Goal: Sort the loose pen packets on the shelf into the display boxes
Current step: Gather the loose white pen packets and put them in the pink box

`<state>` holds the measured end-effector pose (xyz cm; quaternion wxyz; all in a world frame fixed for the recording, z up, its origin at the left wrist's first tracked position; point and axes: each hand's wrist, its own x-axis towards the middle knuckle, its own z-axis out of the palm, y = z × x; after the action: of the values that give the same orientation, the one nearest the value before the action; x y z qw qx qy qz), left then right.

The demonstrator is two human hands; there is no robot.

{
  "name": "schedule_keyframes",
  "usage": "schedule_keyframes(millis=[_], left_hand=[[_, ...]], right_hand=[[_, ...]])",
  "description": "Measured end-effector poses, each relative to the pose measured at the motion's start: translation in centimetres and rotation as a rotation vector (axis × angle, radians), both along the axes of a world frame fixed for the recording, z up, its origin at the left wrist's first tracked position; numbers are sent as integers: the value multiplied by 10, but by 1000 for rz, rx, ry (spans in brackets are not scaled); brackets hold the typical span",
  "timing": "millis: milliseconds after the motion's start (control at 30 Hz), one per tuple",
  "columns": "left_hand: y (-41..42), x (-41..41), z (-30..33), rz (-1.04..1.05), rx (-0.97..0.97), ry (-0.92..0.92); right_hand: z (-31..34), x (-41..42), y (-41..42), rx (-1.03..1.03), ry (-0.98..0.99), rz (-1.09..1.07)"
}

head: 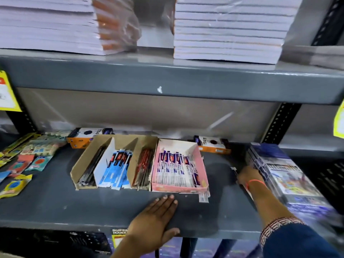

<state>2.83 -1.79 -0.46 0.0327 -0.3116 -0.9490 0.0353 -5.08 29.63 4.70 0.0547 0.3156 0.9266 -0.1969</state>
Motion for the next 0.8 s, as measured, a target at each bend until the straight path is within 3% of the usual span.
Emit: schedule_keyframes(millis=[367,567,800], left_hand=[[2,-2,1,7,-55,-1],[0,-2,-1,4,-38,-61],[2,-1,-1,5,-13,-52]], right_hand=[[-1,-13,22,-238,-36,80],[-10,-3,18,-38,26,-9],[-9,4,16,-52,-19,26]])
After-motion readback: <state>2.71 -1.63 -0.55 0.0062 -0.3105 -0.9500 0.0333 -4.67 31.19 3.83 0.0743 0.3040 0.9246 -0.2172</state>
